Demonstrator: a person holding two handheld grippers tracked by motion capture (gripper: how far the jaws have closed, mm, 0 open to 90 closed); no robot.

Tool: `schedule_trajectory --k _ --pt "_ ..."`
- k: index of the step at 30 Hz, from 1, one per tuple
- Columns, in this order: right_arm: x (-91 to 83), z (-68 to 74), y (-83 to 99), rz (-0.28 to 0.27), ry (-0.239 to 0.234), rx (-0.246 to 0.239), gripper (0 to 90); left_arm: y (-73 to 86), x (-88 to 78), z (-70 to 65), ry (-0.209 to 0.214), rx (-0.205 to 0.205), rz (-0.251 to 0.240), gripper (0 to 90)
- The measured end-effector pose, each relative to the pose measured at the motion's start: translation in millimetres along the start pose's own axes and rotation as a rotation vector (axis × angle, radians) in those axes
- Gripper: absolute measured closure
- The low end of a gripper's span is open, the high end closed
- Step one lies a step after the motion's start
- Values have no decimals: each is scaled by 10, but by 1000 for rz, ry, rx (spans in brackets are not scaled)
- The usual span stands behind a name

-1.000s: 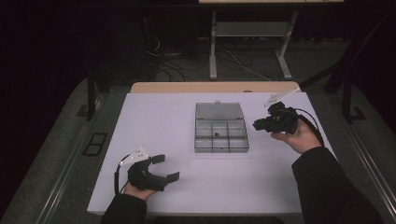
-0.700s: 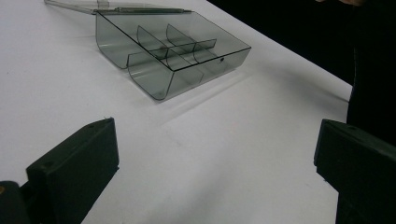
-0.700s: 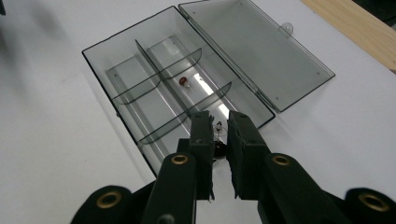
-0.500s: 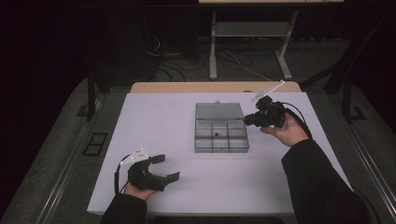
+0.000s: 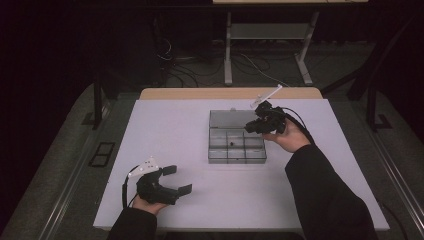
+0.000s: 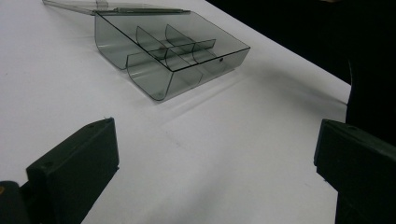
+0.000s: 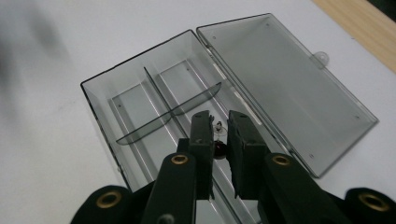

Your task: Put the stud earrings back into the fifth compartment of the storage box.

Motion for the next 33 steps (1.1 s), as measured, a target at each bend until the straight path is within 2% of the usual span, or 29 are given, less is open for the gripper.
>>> schedule_trajectory --k 4,10,14,22,26,33 --pt "195 27 -30 14 -14 -11 796 -2 -4 4 -1 -3 -4 0" --pt "379 25 -21 26 -24 -6 796 -4 -8 9 -1 -1 -4 0" --pt "538 14 12 41 -36 15 796 -5 -6 8 0 -1 -5 0" --pt "735 0 75 66 -50 36 794 -5 -7 13 1 1 -3 0" --pt "756 -2 84 68 -53 53 723 -5 -5 12 2 -1 -3 0" --pt "515 28 54 30 -29 42 647 -5 -3 5 2 -1 -4 0"
Point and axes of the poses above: each handheld gripper's, and its own axes: x roughly forward along the jaws, y roughly out of its underside, z roughly to its left, the point moved 6 cm from there along x, roughly forward along the jaws, and after that the axes turned 4 degrees about y, right-handed, at the moved point
